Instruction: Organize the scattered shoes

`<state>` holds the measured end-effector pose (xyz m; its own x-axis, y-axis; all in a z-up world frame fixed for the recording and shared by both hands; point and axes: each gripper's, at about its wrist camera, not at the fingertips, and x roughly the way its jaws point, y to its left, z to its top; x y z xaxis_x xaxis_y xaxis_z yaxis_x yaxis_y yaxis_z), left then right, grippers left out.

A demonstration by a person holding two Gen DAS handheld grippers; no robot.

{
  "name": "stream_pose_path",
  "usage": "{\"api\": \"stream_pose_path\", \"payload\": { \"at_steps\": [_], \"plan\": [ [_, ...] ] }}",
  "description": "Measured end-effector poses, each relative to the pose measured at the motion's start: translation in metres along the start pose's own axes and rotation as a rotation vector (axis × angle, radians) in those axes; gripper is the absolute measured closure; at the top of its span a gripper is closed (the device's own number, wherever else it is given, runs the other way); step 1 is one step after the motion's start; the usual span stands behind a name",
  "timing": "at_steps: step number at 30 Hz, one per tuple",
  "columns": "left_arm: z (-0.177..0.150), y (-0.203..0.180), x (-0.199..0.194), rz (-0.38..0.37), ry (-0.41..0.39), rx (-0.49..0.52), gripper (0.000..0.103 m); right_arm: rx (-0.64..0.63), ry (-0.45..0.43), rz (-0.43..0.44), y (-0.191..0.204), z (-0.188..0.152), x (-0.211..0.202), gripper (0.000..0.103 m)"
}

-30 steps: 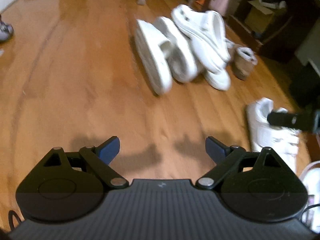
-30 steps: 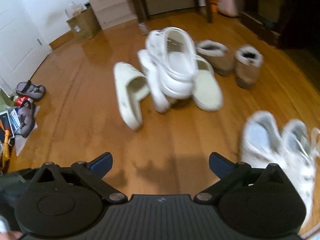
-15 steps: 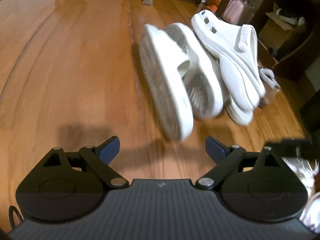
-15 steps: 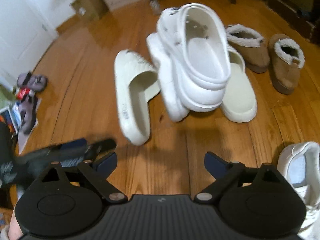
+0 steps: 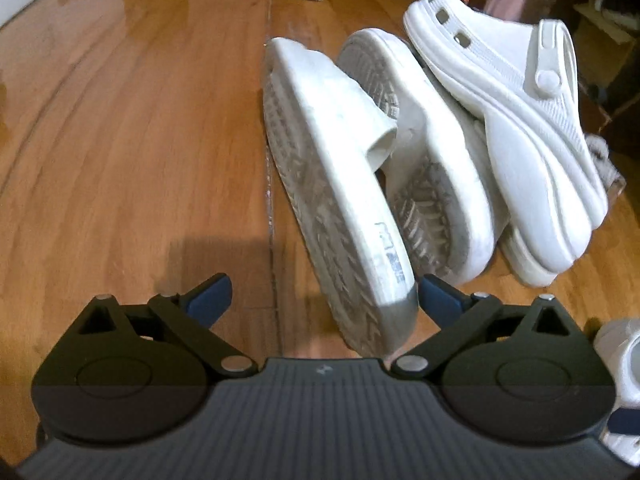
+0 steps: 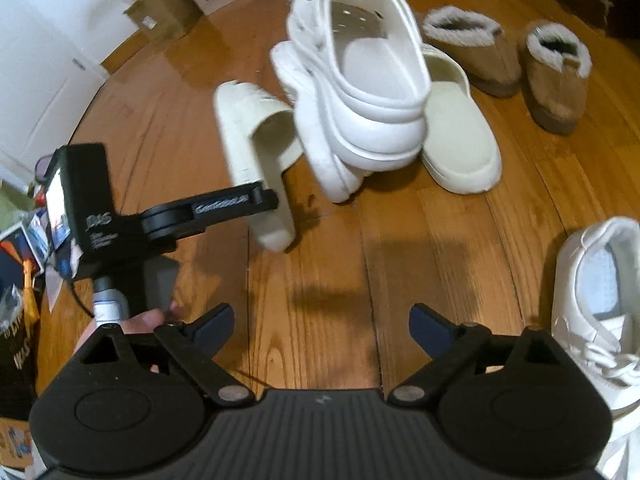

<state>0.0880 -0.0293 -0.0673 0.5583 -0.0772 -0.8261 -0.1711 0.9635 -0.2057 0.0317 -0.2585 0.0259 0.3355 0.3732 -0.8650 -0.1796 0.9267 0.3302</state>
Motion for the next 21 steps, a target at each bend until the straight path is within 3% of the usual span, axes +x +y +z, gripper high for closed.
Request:
{"api": "stream_pose_path", "payload": {
  "at_steps": [5, 6, 7, 9, 11, 14, 21],
  "plan": [
    [-0.004, -0.008, 0.025, 0.068, 0.078, 0.048, 0.003, -0.008, -0.003, -0.015, 0.009, 0.001, 0.006, 0.008],
    [-0.006, -0.006, 0.024, 0.055, 0.066, 0.041, 0.018, -0.002, -0.001, -0.012, 0.008, 0.001, 0.008, 0.008],
    [-0.009, -0.001, 0.018, 0.015, 0.038, 0.020, 0.047, 0.004, 0.003, -0.011, 0.008, 0.002, 0.011, 0.008],
    [-0.015, 0.010, 0.009, -0.053, 0.018, -0.025, 0.070, 0.008, 0.008, -0.015, 0.008, 0.002, 0.013, 0.008],
    [-0.017, 0.020, 0.003, -0.047, 0.019, -0.062, 0.074, 0.005, 0.009, -0.027, 0.008, 0.001, 0.013, 0.008],
    [-0.019, 0.044, 0.002, -0.099, 0.044, -0.155, 0.075, 0.024, 0.010, -0.039, 0.005, -0.002, 0.014, 0.008],
    [-0.037, 0.070, -0.028, -0.199, 0.063, -0.209, 0.076, 0.088, 0.024, -0.014, 0.002, -0.019, 0.008, 0.008]
  ]
}}
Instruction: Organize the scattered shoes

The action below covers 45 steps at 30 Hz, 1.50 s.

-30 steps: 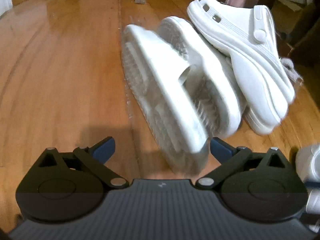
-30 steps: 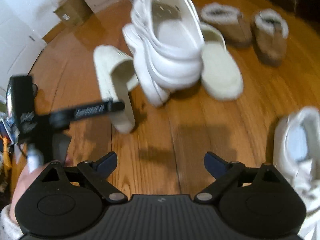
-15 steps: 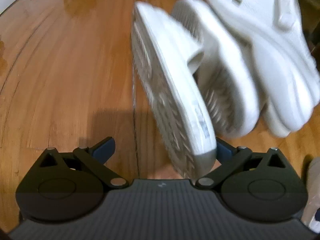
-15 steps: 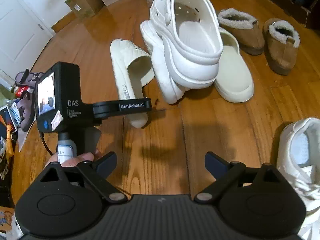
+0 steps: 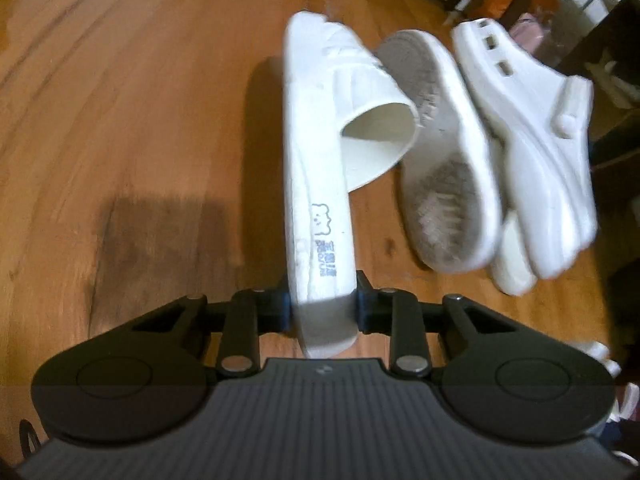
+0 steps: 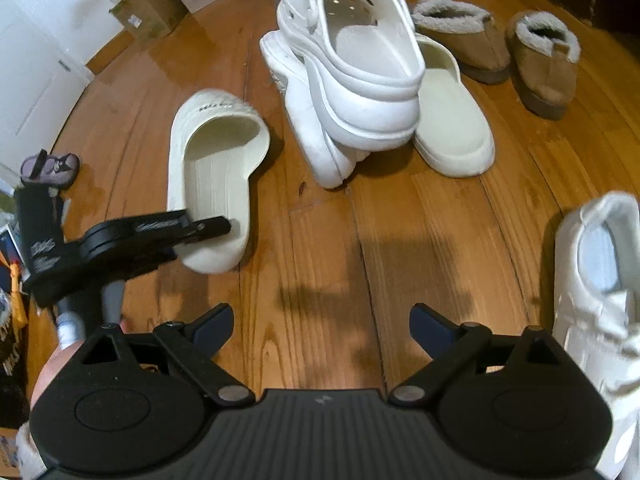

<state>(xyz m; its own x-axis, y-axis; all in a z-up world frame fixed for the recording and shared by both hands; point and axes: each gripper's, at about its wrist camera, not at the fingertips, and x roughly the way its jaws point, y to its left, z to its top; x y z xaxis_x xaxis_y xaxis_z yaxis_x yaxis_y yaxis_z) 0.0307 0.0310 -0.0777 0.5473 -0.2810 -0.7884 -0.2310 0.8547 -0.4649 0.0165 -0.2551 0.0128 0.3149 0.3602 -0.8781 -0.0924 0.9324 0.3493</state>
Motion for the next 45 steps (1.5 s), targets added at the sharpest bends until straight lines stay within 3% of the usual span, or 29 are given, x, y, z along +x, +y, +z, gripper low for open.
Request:
{"api": "stream_pose_path", "payload": {
  "at_steps": [8, 11, 12, 13, 14, 16, 18, 21, 23, 27, 31, 33, 34, 35, 37, 45],
  "plan": [
    [-0.022, 0.000, -0.035, -0.107, 0.074, -0.106, 0.077, 0.058, 0.074, 0.049, 0.001, -0.025, 0.006, 0.007],
    [-0.044, 0.014, -0.041, -0.180, 0.181, -0.226, 0.077, 0.001, 0.089, 0.009, 0.009, -0.034, 0.006, 0.007],
    [-0.046, 0.014, -0.039, -0.183, 0.198, -0.235, 0.077, -0.018, 0.094, -0.009, 0.011, -0.037, 0.005, 0.007],
    [-0.059, 0.014, -0.037, -0.182, 0.269, -0.219, 0.075, -0.031, 0.099, -0.024, 0.012, -0.040, 0.005, 0.007],
    [-0.066, 0.013, -0.033, -0.184, 0.325, -0.214, 0.070, -0.041, 0.109, -0.038, 0.014, -0.044, 0.004, 0.007],
    [-0.080, 0.021, -0.030, -0.185, 0.430, -0.232, 0.036, -0.047, 0.130, -0.050, 0.016, -0.049, 0.004, 0.007],
    [-0.089, 0.027, -0.035, -0.164, 0.462, -0.199, 0.023, -0.061, 0.154, -0.056, 0.020, -0.055, 0.002, 0.007],
    [-0.093, 0.046, -0.052, -0.039, 0.428, -0.057, 0.021, -0.124, 0.160, -0.070, 0.033, -0.059, -0.006, 0.007],
    [-0.085, 0.056, -0.055, 0.011, 0.397, -0.014, 0.021, -0.209, 0.174, -0.089, 0.049, -0.057, -0.012, 0.009],
    [-0.043, 0.056, -0.053, 0.004, 0.356, 0.062, 0.021, -0.525, 0.281, -0.137, 0.100, -0.036, -0.021, 0.015],
    [-0.018, 0.031, -0.039, -0.005, 0.240, 0.204, 0.021, -0.871, 0.328, -0.102, 0.156, -0.008, -0.015, 0.007],
    [-0.018, 0.027, -0.035, -0.073, 0.231, 0.239, 0.021, -0.944, 0.356, -0.099, 0.170, 0.005, 0.012, 0.007],
    [-0.027, 0.037, -0.036, -0.190, 0.189, 0.211, 0.021, -0.970, 0.371, -0.096, 0.174, 0.010, 0.026, 0.010],
    [-0.028, 0.041, -0.033, -0.220, 0.193, 0.206, 0.021, -0.996, 0.386, -0.094, 0.179, 0.016, 0.041, 0.012],
    [-0.034, 0.051, -0.028, -0.259, 0.235, 0.214, 0.021, -1.032, 0.408, -0.097, 0.186, 0.028, 0.065, 0.026],
    [-0.027, 0.085, -0.032, -0.386, 0.273, 0.176, 0.018, -1.109, 0.403, -0.140, 0.181, 0.054, 0.089, 0.022]
  ]
}}
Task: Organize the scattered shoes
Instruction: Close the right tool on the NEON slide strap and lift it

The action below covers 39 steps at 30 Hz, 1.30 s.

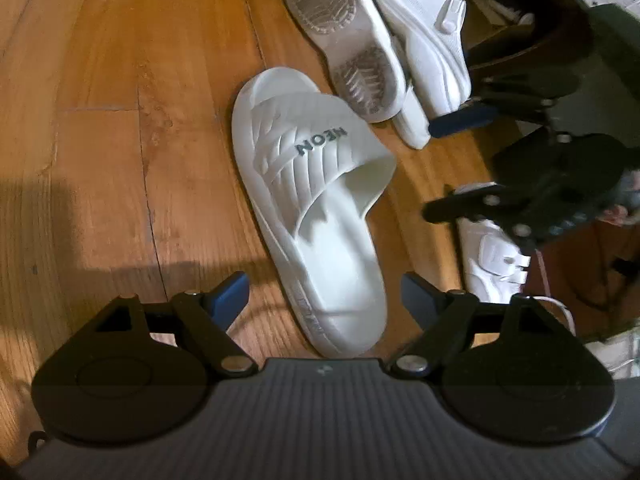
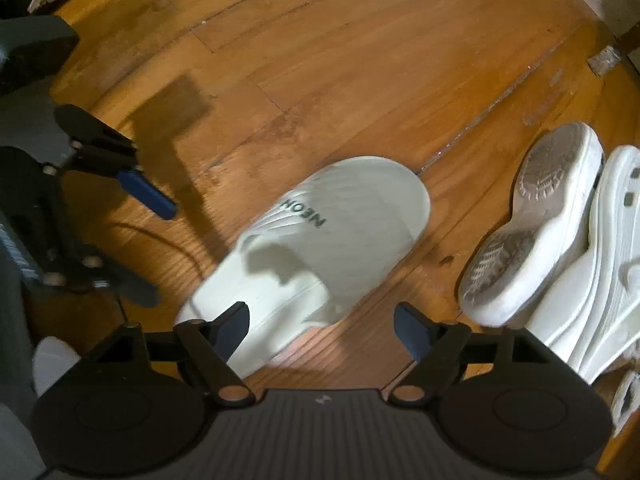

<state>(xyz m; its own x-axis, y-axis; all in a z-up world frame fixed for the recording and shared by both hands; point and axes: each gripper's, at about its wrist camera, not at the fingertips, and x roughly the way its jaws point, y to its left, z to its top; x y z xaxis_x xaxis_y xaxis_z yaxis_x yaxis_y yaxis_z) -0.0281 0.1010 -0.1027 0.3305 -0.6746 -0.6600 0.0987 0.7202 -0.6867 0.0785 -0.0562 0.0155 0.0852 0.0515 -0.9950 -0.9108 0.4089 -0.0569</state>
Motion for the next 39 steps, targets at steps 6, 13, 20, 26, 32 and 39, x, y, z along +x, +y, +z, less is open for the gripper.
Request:
{"api": "stream_pose_path", "payload": {
  "at_steps": [6, 13, 20, 26, 32, 39],
  "plan": [
    [-0.011, -0.011, -0.005, -0.031, 0.021, 0.049, 0.018, -0.174, 0.021, -0.058, 0.015, 0.018, 0.020, 0.016],
    [-0.027, -0.028, 0.003, 0.059, 0.036, 0.134, 0.018, -0.312, 0.106, -0.060, 0.016, 0.059, 0.059, 0.014],
    [-0.033, -0.036, -0.010, 0.069, 0.022, 0.163, 0.018, -0.347, 0.145, -0.074, 0.026, 0.066, 0.072, 0.022],
    [-0.036, -0.040, -0.007, 0.081, 0.047, 0.163, 0.018, -0.264, 0.136, -0.107, 0.023, 0.067, 0.082, 0.018],
    [-0.036, -0.042, -0.008, 0.073, 0.038, 0.169, 0.018, -0.145, 0.159, -0.097, 0.016, 0.064, 0.078, 0.024],
    [-0.038, -0.051, -0.013, 0.061, -0.021, 0.130, 0.018, 0.185, 0.168, -0.149, 0.008, 0.041, 0.055, 0.025]
  ]
}}
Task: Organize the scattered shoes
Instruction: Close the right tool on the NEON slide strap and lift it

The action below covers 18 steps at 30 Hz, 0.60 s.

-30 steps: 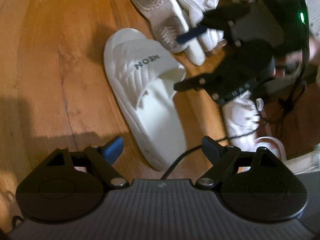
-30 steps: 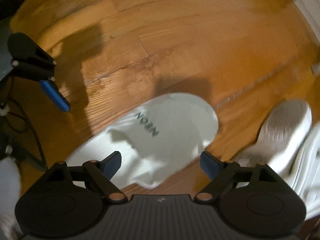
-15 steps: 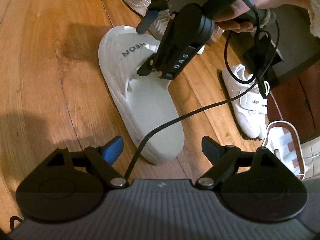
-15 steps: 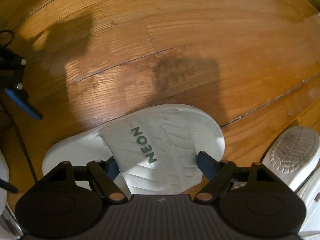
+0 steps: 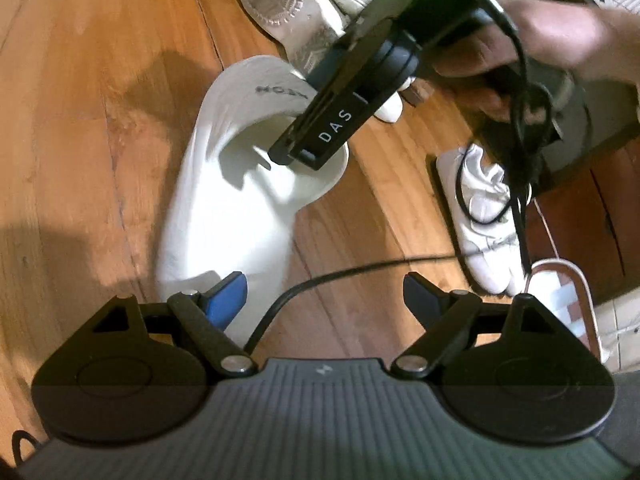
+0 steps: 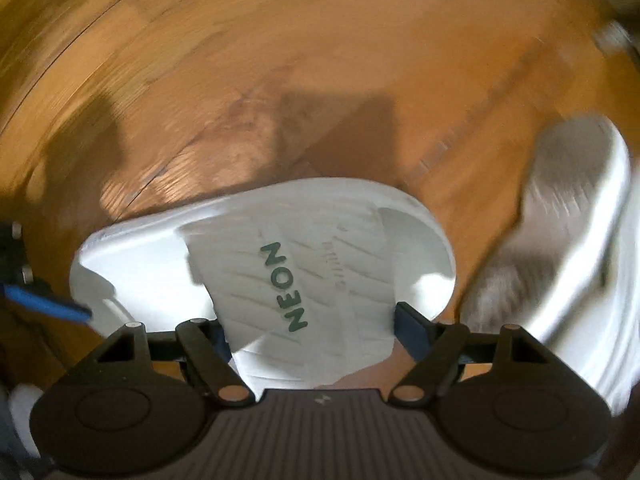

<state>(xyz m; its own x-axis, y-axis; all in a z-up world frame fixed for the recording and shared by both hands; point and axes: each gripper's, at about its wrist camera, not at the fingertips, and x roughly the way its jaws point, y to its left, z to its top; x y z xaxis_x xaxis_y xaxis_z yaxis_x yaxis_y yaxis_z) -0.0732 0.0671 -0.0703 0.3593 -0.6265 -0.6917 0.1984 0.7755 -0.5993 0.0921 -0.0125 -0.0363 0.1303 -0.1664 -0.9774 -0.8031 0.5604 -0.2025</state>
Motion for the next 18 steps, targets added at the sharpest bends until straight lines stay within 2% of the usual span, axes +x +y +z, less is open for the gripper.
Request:
{"api": "stream_pose_path", "payload": {
  "at_steps": [3, 5, 7, 10, 13, 15, 16, 18],
  "plan": [
    [-0.002, -0.004, 0.006, -0.008, 0.021, 0.014, 0.018, 0.144, 0.044, -0.038, -0.007, -0.020, -0.001, 0.025],
    [-0.001, 0.001, 0.005, -0.042, 0.040, -0.019, 0.018, 0.213, 0.053, -0.045, -0.013, -0.033, -0.003, 0.025],
    [0.000, 0.003, 0.002, -0.029, 0.032, -0.017, 0.018, 0.282, 0.061, -0.056, -0.022, -0.048, -0.007, 0.025],
    [0.002, 0.003, 0.001, 0.004, 0.024, 0.000, 0.018, 0.442, 0.083, -0.028, -0.038, -0.073, -0.012, 0.025],
    [0.002, 0.002, 0.001, 0.018, 0.020, 0.014, 0.017, 0.736, 0.142, 0.087, -0.058, -0.115, -0.008, 0.025],
    [0.002, 0.002, -0.001, -0.002, 0.009, 0.010, 0.017, 1.030, 0.177, 0.228, -0.075, -0.153, 0.000, 0.025],
    [0.002, 0.002, -0.002, -0.013, 0.003, 0.008, 0.017, 1.112, 0.186, 0.263, -0.080, -0.164, 0.002, 0.025],
    [0.002, 0.002, -0.004, -0.029, -0.005, 0.005, 0.016, 1.374, 0.217, 0.382, -0.090, -0.200, 0.010, 0.024]
  ]
}}
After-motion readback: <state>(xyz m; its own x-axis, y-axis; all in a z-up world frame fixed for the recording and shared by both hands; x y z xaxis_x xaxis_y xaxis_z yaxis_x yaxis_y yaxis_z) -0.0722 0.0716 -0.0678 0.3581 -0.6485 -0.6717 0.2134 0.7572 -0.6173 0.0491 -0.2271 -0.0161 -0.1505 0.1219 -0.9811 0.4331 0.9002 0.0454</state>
